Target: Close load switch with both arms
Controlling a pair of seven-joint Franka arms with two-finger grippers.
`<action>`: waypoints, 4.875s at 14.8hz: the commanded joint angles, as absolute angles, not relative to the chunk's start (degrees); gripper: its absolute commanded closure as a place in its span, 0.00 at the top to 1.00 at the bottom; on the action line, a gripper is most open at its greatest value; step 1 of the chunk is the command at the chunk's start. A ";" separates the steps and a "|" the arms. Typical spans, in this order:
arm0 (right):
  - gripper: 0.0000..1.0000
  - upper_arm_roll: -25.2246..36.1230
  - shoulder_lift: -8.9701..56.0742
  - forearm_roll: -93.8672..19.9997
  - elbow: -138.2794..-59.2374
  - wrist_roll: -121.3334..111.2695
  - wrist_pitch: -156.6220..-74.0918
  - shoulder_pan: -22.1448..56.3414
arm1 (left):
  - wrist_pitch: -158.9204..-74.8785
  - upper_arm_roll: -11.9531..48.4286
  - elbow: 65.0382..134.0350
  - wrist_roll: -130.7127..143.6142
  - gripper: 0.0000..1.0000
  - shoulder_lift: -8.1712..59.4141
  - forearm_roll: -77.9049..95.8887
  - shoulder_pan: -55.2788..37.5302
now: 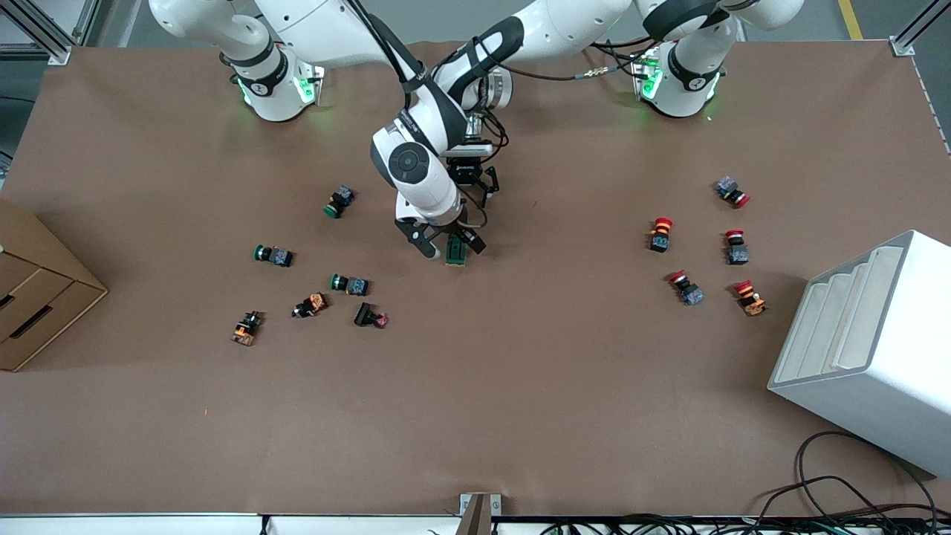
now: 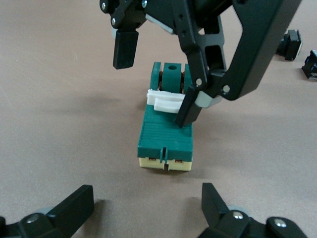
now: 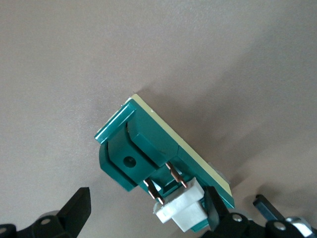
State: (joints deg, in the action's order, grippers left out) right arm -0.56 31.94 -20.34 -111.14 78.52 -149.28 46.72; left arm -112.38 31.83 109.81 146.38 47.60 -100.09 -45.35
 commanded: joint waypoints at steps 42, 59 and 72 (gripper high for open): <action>1.00 17.40 19.71 -12.79 -98.79 19.89 -108.30 28.59 | -112.94 31.64 97.86 128.09 0.95 44.13 -80.92 -44.30; 1.00 -1.14 15.65 -0.36 -77.78 4.67 -80.77 -0.62 | -95.02 31.64 82.44 45.23 1.00 10.74 -20.75 -7.14; 1.00 -0.44 14.94 0.17 -75.78 3.60 -77.70 -0.70 | -81.39 9.41 86.03 4.40 1.00 -3.41 -0.35 -0.26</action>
State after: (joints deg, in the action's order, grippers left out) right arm 0.37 15.90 -1.00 -76.95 4.15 -78.69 0.43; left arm -81.52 10.34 82.24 4.50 0.11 -0.36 0.97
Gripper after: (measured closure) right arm 0.000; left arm 0.000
